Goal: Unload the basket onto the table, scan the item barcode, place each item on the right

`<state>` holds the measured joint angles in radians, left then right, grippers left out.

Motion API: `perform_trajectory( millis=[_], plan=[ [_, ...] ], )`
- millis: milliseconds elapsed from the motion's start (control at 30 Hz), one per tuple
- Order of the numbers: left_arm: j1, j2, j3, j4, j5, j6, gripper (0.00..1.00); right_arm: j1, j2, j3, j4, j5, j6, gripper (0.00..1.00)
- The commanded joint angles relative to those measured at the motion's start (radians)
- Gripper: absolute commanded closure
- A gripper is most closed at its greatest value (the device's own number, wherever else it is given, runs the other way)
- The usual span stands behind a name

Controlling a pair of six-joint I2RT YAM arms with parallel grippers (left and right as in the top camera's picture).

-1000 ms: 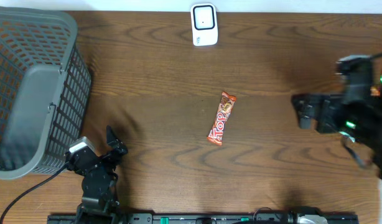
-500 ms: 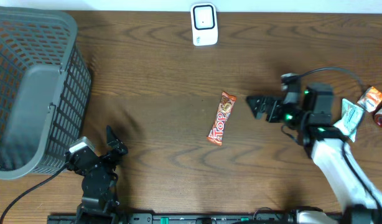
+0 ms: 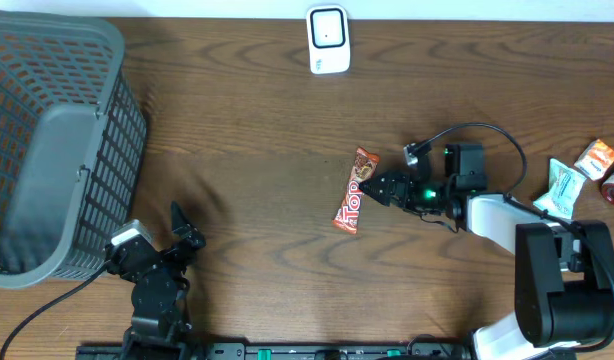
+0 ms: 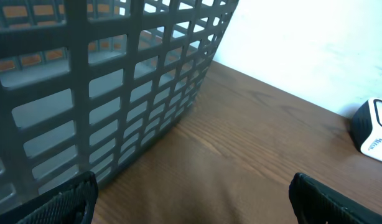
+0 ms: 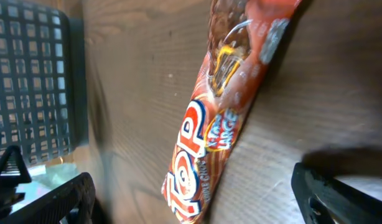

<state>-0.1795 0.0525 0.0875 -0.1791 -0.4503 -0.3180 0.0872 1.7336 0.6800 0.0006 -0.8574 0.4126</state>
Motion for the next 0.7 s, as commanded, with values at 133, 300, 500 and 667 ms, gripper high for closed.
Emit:
perform_trajectory(
  millis=[133,300,500,667],
  plan=[
    [0.003,-0.002,-0.025,-0.006,-0.006,-0.002,0.02,0.100,0.101,0.007,-0.217,0.448,0.100,0.01],
    [0.003,-0.002,-0.025,-0.006,-0.006,-0.002,0.02,0.166,0.173,0.098,-0.309,0.584,0.106,0.01],
    [0.003,-0.002,-0.025,-0.006,-0.006,-0.002,0.02,0.159,0.263,0.143,-0.350,0.583,0.130,0.18],
    [0.003,-0.002,-0.025,-0.006,-0.006,-0.002,0.02,0.147,0.266,0.142,-0.362,0.621,0.133,0.28]
  ],
)
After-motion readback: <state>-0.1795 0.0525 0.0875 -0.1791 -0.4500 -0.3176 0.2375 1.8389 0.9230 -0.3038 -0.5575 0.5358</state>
